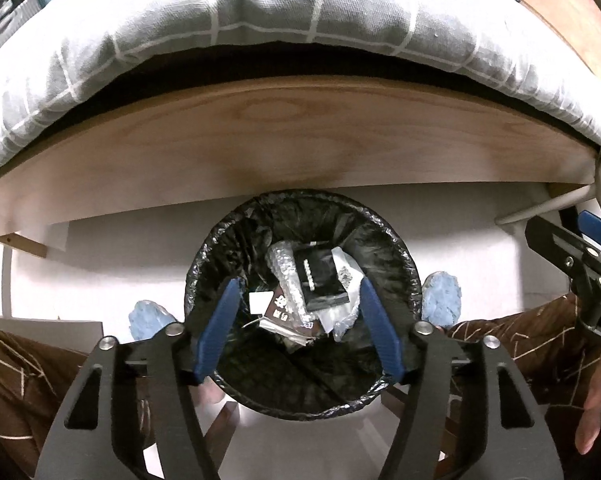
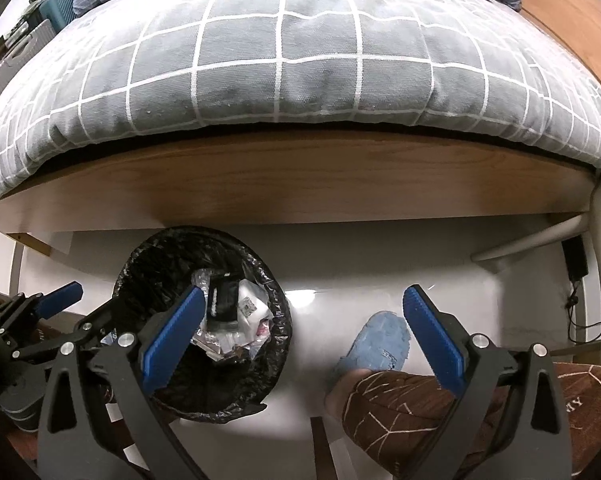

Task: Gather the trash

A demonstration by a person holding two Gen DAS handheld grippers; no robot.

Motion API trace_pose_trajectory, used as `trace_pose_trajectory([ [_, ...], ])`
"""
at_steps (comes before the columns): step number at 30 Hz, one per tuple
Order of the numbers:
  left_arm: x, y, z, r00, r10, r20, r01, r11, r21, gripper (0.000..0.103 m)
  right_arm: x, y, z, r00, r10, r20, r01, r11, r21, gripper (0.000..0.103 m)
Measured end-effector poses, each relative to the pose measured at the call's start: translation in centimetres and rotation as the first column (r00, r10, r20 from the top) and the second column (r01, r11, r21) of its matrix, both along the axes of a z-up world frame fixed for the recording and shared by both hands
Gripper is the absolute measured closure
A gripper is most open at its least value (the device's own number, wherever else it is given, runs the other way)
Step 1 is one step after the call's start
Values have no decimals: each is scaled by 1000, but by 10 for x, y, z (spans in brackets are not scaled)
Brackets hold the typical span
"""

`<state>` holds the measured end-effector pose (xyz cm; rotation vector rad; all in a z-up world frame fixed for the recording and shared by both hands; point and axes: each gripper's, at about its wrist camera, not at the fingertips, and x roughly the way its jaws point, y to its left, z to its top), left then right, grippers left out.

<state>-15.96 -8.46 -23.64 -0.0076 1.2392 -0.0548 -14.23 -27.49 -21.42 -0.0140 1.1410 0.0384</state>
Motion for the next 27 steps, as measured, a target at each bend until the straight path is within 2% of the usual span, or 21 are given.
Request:
trace_pose_trajectory([
  [3, -2, 5, 5, 1000, 11, 9, -11, 1000, 1, 33, 1, 1, 4, 1000, 3, 5, -3, 1000, 7, 8],
  [7, -5, 22, 23, 996, 52, 67, -51, 999, -10, 16, 1, 8, 11, 999, 24, 30, -25, 1000, 3, 8],
  [12, -8, 39, 49, 989, 68, 129, -69, 998, 8, 10, 1, 24, 27, 996, 57, 73, -56, 998, -24, 8],
  [14, -13, 46, 69, 981, 68, 180, -72, 997, 14, 7, 0, 27, 36, 994, 60, 90, -58, 998, -24, 8],
  [20, -31, 55, 144, 941, 62, 332, -67, 998, 4, 6, -17, 40, 105, 975, 62, 214, -64, 998, 1, 8],
  [24, -47, 58, 183, 925, 67, 374, -64, 998, -21, 6, -43, 46, 153, 953, 70, 296, -75, 997, 7, 8],
  [27, -57, 59, 204, 922, 80, 380, -66, 997, -51, 6, -60, 43, 178, 942, 58, 331, -64, 998, 9, 8],
])
